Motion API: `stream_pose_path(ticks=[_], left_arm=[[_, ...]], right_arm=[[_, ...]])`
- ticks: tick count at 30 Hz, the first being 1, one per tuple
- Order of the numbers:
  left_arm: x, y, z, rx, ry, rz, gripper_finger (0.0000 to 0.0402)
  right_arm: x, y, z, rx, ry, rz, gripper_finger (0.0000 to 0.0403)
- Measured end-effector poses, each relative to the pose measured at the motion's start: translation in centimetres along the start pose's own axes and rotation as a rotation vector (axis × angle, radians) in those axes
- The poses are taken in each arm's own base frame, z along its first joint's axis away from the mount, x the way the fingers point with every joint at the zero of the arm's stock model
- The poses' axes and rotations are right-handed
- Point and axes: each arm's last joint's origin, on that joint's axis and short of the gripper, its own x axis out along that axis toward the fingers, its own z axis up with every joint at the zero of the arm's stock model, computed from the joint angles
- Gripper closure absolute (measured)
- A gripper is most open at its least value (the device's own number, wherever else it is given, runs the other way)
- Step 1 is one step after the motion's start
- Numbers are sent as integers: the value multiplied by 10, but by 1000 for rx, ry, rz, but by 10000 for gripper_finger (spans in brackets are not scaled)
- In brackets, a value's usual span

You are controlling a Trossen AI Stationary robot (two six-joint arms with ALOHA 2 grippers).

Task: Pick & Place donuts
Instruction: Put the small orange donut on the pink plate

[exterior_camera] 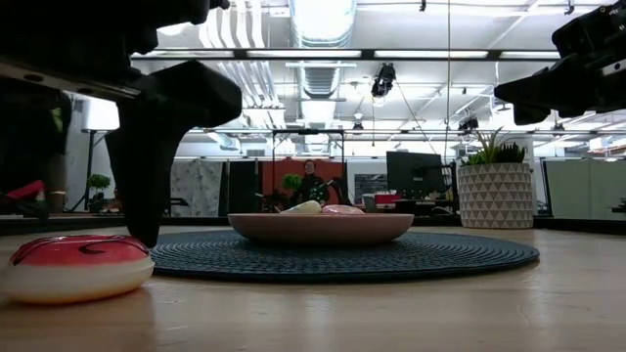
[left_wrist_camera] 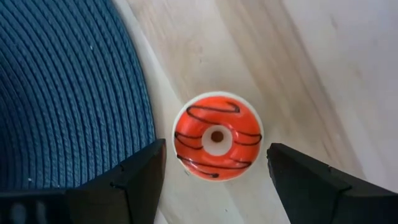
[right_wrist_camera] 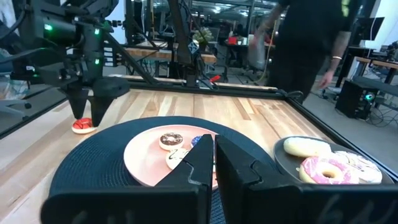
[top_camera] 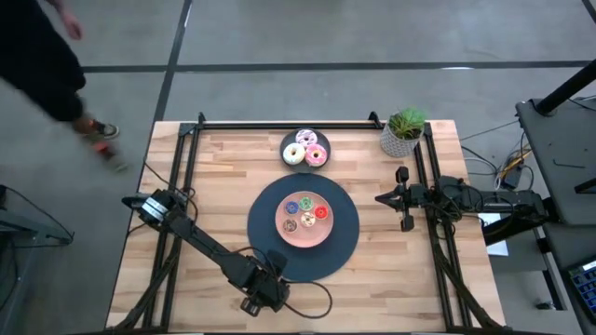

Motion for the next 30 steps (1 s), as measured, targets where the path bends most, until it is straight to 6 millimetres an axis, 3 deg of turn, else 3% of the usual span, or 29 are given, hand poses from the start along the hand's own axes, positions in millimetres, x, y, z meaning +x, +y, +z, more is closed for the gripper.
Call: stream_pose_path(ticks=[30], left_arm=[[7, 3, 3, -34, -41, -3, 151]], right_arm=[[0, 0, 0, 0, 0, 0, 394]])
